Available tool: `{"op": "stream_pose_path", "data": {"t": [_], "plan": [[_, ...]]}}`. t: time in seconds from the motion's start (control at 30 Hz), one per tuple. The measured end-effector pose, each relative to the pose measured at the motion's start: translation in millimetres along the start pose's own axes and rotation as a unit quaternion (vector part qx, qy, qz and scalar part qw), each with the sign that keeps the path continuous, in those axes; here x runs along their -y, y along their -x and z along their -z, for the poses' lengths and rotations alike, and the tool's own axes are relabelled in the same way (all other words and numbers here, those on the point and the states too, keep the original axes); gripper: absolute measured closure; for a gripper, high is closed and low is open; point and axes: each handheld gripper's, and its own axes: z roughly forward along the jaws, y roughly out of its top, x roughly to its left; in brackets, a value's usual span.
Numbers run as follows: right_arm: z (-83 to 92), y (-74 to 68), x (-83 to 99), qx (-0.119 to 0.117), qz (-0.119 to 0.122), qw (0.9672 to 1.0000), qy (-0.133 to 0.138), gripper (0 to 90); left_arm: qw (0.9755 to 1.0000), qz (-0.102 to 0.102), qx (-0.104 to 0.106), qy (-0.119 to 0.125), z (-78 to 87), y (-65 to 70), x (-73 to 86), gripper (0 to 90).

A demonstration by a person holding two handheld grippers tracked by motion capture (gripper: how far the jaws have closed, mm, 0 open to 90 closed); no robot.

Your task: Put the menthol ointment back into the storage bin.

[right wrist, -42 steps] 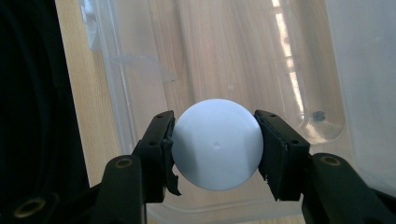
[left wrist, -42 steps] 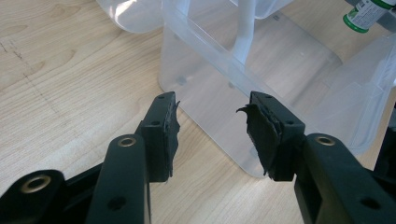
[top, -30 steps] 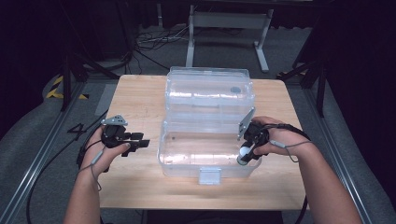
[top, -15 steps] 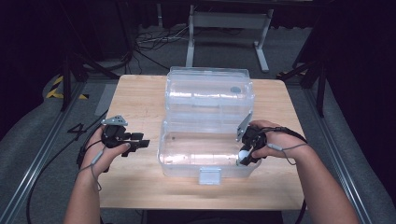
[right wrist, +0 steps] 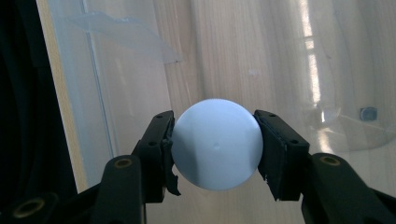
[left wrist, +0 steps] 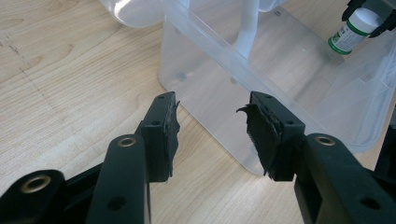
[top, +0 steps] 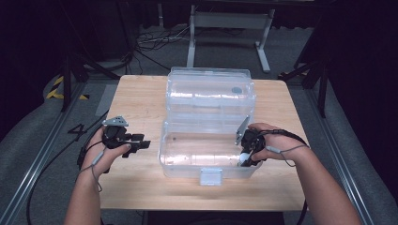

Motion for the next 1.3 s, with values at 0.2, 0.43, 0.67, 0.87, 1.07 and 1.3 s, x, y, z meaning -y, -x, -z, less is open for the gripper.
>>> {"op": "stream_pose_path", "data": {"t": [0.2, 0.43, 0.67, 0.87, 1.07, 1.3], "plan": [[-3.3, -0.2, -1.9, 0.001, 0.002, 1.0, -0.009, 50.3, 1.0, 0.0, 0.0, -0.001, -0.2, -0.6, 0.3, 53.5], [-7.4, 0.4, -4.1, 0.0, 0.007, 0.9998, -0.018, 50.3, 1.0, 0.001, 0.0, -0.002, -0.1, -1.1, 0.7, 53.5], [-8.2, -0.9, -5.6, 0.002, 0.006, 0.9997, -0.026, 50.3, 1.0, 0.0, 0.0, -0.002, -0.4, -1.4, 0.8, 53.5], [-8.8, -1.8, -7.7, 0.003, 0.01, 0.9993, -0.036, 50.3, 1.0, 0.0, 0.0, -0.002, -0.1, -1.3, 0.8, 53.5], [-9.3, -1.5, -8.3, 0.002, 0.014, 0.9991, -0.041, 50.2, 1.0, 0.001, 0.0, -0.002, 0.3, -1.6, 1.0, 53.5], [-9.6, -1.6, -8.5, 0.0, 0.014, 0.9989, -0.044, 50.2, 1.0, 0.002, 0.0, -0.002, 0.3, -1.5, 1.0, 53.5]]}}
